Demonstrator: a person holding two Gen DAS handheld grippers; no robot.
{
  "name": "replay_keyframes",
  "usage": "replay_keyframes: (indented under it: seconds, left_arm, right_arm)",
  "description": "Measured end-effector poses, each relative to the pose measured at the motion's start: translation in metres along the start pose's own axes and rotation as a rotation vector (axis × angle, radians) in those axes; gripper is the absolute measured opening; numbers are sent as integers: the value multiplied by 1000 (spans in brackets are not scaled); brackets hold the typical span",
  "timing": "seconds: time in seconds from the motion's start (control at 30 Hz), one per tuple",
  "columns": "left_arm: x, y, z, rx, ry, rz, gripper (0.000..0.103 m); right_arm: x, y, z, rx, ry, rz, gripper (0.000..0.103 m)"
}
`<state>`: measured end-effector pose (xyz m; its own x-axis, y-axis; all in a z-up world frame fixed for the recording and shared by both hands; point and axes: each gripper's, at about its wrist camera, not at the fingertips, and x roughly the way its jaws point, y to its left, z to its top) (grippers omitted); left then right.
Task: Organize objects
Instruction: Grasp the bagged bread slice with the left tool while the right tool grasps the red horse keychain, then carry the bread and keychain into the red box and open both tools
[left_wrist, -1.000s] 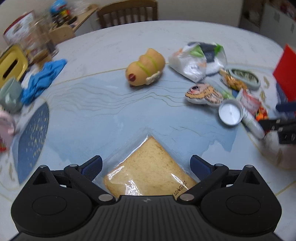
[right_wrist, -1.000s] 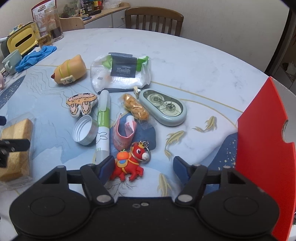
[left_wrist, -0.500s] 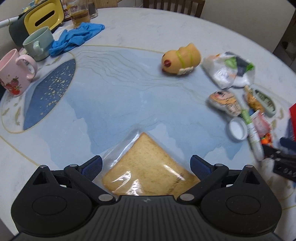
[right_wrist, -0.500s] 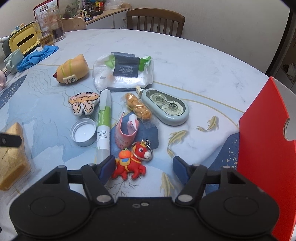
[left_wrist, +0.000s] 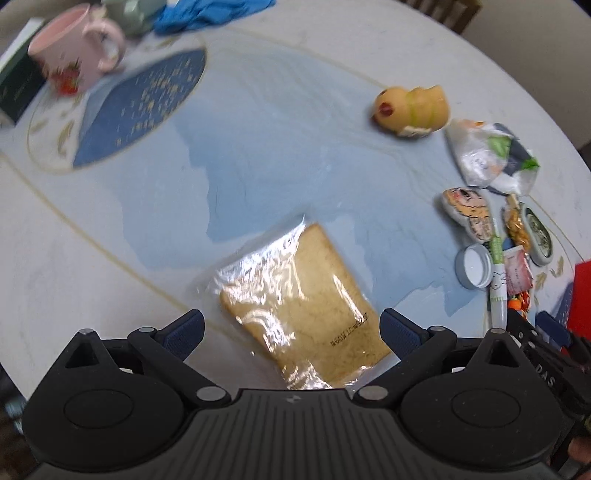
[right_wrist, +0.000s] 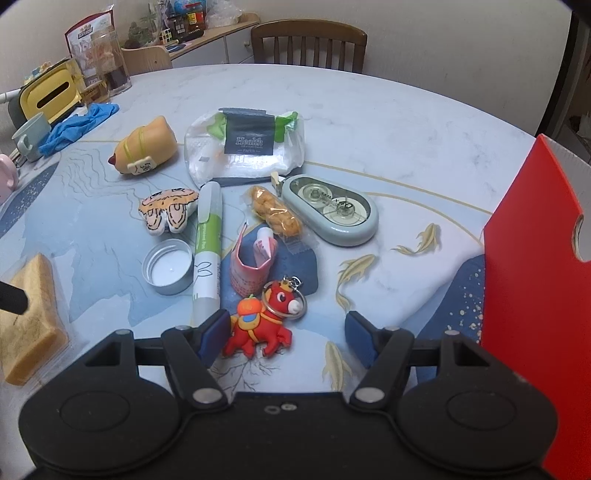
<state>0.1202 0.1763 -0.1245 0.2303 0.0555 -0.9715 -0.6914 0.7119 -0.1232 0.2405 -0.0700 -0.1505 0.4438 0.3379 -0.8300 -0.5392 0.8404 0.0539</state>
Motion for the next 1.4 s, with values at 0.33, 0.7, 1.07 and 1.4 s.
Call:
replay_keyframes:
  seconds: [0.33, 0.7, 1.07, 1.4]
  left_arm:
    - [20, -9, 2, -146, 7, 23, 102]
    - [28, -25, -4, 26, -84, 59, 102]
    - [23, -32, -16, 234, -150, -21, 86]
    - [10, -42, -33, 385, -169, -102, 82]
  right_arm:
    - [-1, -1, -1, -14, -2, 7, 68]
    - [-5, 8, -9, -62, -24, 12, 51]
    - [-13, 8, -15, -50, -46, -5, 35]
    - [-48, -9, -29, 27, -70, -1, 34]
